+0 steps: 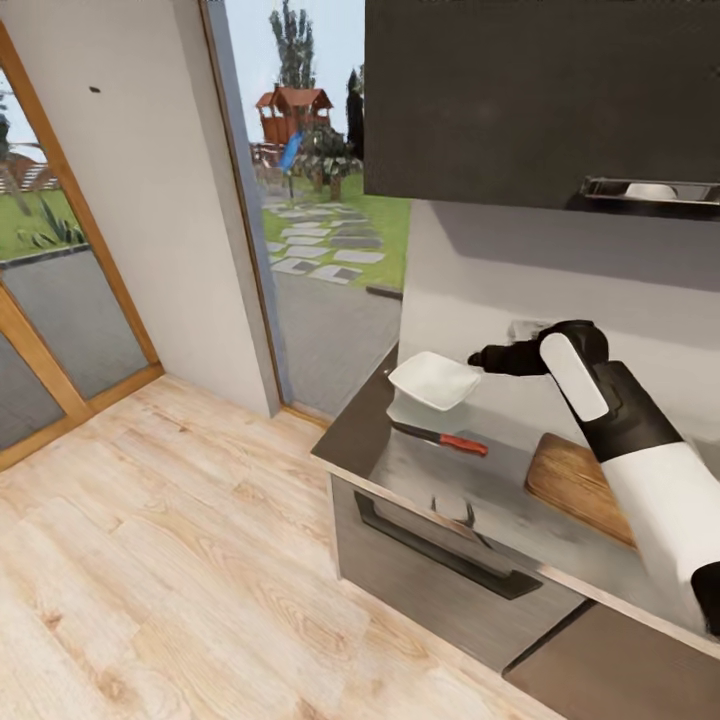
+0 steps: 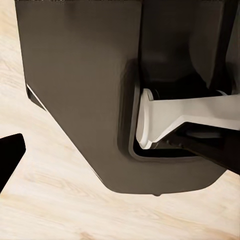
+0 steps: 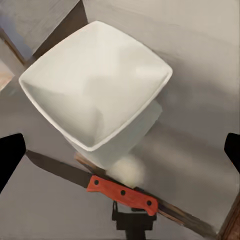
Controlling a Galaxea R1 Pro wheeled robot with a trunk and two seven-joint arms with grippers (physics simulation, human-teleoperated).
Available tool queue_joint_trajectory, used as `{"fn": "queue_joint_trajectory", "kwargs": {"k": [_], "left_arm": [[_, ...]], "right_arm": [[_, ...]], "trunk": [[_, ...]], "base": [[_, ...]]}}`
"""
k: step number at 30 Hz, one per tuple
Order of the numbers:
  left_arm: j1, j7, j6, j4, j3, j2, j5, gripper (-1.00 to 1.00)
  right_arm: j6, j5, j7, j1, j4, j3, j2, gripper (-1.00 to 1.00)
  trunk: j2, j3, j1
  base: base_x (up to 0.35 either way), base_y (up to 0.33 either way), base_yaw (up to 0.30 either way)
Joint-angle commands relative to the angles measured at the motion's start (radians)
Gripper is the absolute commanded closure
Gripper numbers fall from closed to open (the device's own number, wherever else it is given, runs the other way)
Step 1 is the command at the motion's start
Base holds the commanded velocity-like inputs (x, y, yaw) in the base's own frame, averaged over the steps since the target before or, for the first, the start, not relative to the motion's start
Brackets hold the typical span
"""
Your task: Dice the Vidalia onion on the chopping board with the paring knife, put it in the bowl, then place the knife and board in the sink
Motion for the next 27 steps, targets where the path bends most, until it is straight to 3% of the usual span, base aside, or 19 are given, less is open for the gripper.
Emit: {"fn": "queue_joint_trajectory", "kwargs": {"k": [1, 4, 10, 13, 14, 15, 17, 22, 24, 27], "left_arm": [[0.0, 0.0, -0.003, 0.0, 0.0, 0.0, 0.003, -1.0], [0.0, 0.0, -0.003, 0.0, 0.0, 0.0, 0.003, -1.0], [0.0, 0.0, -0.003, 0.0, 0.0, 0.0, 0.003, -1.0], [0.0, 0.0, -0.003, 0.0, 0.0, 0.0, 0.003, -1.0], [0.0, 0.0, -0.003, 0.0, 0.0, 0.0, 0.003, -1.0], [0.0, 0.0, -0.003, 0.0, 0.0, 0.0, 0.003, -1.0], [0.0, 0.0, -0.003, 0.0, 0.0, 0.0, 0.003, -1.0], [0.0, 0.0, -0.003, 0.0, 0.0, 0.0, 0.003, -1.0], [0.0, 0.0, -0.003, 0.0, 0.0, 0.0, 0.003, -1.0], [0.0, 0.0, -0.003, 0.0, 0.0, 0.0, 0.003, -1.0]], "right_arm": [[0.003, -0.01, 0.003, -0.001, -0.001, 0.021, -0.011, -1.0], [0.003, -0.011, 0.024, -0.001, -0.001, 0.125, -0.051, -1.0], [0.003, -0.012, 0.028, -0.001, -0.001, 0.191, -0.074, -1.0], [0.003, -0.012, 0.03, -0.001, -0.001, 0.259, -0.084, -1.0], [0.003, -0.012, 0.03, -0.001, -0.002, 0.314, -0.086, -1.0], [0.003, -0.013, 0.03, -0.001, -0.002, 0.334, -0.086, -1.0], [0.003, -0.013, 0.031, -0.001, -0.006, 0.412, -0.088, -1.0], [0.003, -0.013, 0.042, -0.001, -0.009, 0.452, -0.112, -1.0], [0.003, -0.013, 0.076, -0.001, -0.01, 0.454, -0.117, -1.0], [0.003, -0.013, 0.186, -0.001, -0.01, 0.447, -0.146, -1.0]], "trunk": [[-0.002, -0.001, 0.001], [-0.002, 0.001, 0.001], [-0.002, 0.004, 0.001], [-0.002, 0.006, 0.001], [-0.002, 0.007, 0.001], [-0.002, 0.007, 0.001], [-0.002, 0.008, 0.001], [-0.002, 0.011, 0.001], [-0.002, 0.012, 0.001], [-0.002, 0.013, 0.001]], "base": [[0.002, 0.0, 0.0], [0.0, 0.0, 0.0], [0.0, 0.0, 0.0], [0.0, 0.0, 0.0], [0.0, 0.0, 0.0], [0.0, 0.0, 0.0], [0.0, 0.0, 0.0], [0.0, 0.0, 0.0], [0.0, 0.0, 0.0], [0.0, 0.0, 0.0]]}}
